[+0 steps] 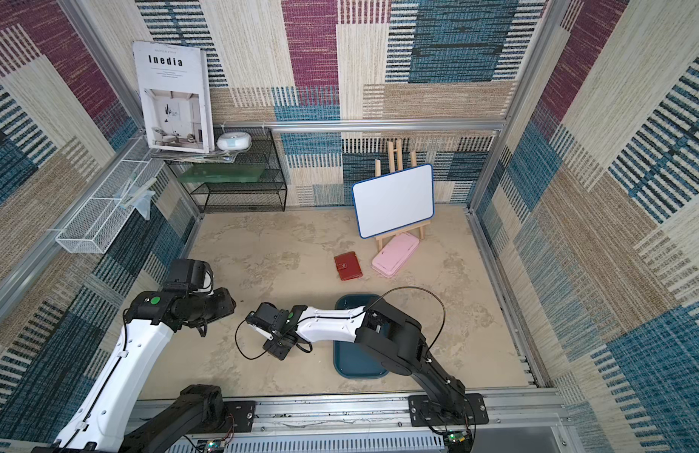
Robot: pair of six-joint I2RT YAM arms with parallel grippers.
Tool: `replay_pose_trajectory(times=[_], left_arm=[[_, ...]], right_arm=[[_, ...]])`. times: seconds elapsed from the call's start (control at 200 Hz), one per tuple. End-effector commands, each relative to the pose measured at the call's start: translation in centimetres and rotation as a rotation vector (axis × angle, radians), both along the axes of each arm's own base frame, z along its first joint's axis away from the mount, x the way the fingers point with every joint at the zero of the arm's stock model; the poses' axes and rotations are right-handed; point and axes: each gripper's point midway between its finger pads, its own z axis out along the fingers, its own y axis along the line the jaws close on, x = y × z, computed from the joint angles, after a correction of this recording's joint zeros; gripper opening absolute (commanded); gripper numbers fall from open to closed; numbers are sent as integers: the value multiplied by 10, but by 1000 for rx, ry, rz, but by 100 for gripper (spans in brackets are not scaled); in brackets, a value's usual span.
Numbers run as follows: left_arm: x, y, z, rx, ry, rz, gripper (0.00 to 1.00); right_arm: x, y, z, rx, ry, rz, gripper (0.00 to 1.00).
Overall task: Put the usb flash drive into the storage box
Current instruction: Pick up the USB flash from the center of the board.
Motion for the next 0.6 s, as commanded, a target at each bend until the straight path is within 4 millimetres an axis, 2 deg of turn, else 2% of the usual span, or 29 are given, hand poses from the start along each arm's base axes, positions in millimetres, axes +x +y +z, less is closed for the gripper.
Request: replay_pose_trajectory(times=[0.0,0.27,0.596], left_arm=[[3,-1,1,-5,-9,-9,50],[2,-2,-1,-12,-5,-9,50],[2,-3,-1,-12,-4,-11,50]], right_arm=[[-1,-6,-3,-27,-7,-11,49],[0,-14,-8,-67,-38,-26,43],[1,-17,-11,-86,-52,-39,30]])
